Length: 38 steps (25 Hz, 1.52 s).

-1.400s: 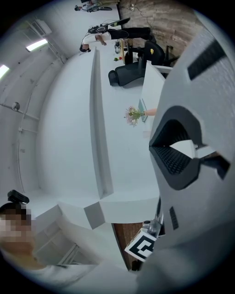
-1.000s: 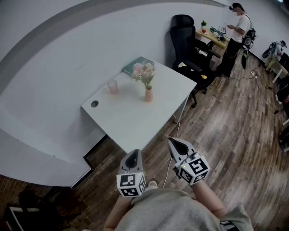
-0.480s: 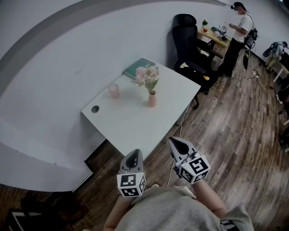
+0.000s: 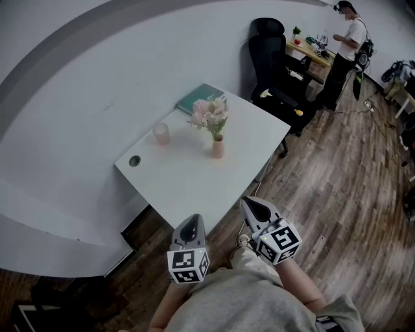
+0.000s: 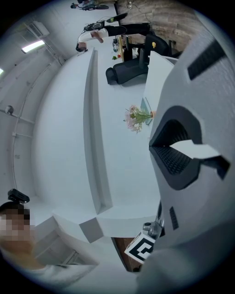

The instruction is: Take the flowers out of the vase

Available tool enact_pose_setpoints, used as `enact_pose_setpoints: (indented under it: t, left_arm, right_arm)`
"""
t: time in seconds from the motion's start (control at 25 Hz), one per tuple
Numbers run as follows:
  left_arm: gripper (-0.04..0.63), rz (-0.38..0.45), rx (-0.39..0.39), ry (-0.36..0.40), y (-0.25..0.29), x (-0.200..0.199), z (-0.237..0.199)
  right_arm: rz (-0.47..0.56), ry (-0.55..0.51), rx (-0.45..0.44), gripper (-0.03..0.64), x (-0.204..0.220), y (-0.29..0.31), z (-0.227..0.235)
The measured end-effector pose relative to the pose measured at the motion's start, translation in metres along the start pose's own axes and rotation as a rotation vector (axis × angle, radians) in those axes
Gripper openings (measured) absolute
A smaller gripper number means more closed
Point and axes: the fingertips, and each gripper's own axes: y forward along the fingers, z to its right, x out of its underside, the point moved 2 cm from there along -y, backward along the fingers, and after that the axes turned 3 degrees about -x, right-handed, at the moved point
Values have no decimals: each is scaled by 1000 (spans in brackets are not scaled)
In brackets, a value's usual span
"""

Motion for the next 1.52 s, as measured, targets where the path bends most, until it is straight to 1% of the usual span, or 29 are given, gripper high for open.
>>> enact_pose_setpoints:
  t: [0.28, 0.48, 0.64, 1.12, 1.48, 1.52]
  left_arm:
    - [12, 4, -64, -19, 41, -13, -1]
    - [12, 21, -121, -33, 69, -28, -1]
    - [12, 32, -176, -60, 84, -36, 2]
    - [12, 34, -301, -101, 128, -43, 1]
    - [12, 46, -385, -123, 152, -46, -1]
    - [12, 46, -394, -126, 153, -45, -2]
  right_arm:
    - [-9, -22, -54, 2, -14, 35, 42]
    - [-15, -39, -108, 2, -24, 62, 71]
    - [-37, -57, -162, 2, -28, 82, 89]
    - [-104, -98, -295, 2, -18, 140, 129]
    - [-159, -125, -355, 3, -2, 183, 158]
    - [-164, -124, -360, 11, 1, 187, 160]
